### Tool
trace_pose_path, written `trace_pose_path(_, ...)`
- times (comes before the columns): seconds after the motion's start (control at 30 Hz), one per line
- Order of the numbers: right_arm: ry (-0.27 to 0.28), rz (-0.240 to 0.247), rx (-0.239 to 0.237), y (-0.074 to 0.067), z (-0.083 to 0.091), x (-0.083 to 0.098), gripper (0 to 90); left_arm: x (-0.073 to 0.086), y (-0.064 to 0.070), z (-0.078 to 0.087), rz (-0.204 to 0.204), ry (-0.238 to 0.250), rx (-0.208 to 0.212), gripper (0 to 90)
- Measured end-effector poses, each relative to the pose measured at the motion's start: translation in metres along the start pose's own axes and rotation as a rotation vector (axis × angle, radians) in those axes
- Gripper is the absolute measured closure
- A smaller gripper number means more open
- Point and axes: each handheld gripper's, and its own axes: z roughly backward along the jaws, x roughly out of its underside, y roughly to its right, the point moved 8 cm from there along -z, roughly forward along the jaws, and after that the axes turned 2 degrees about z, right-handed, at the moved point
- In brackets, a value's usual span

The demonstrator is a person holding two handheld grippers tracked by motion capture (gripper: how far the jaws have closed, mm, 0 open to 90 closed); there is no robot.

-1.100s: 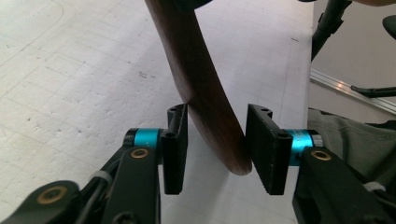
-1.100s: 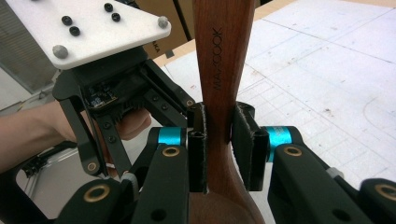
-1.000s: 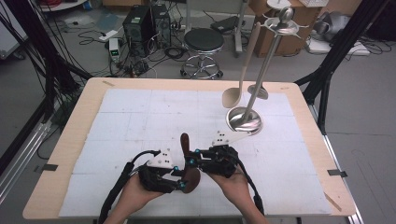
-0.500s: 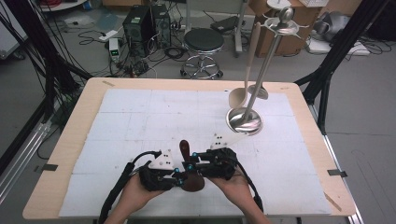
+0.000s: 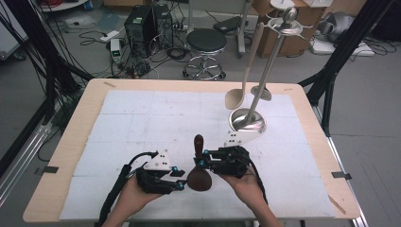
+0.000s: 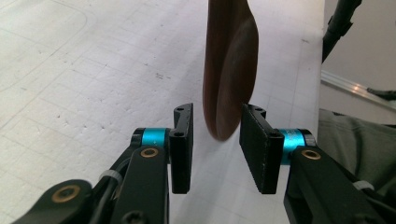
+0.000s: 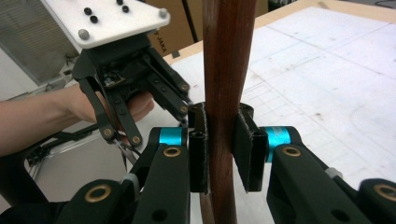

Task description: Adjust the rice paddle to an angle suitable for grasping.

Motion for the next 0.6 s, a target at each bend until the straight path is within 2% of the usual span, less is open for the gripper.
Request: trace_pose_path(0.6,0.029,-0.015,0.071,0.023,0.04,-0.003,77.6,0.014,-0.011,0.013,0.055,0.027,-0.031,54.5)
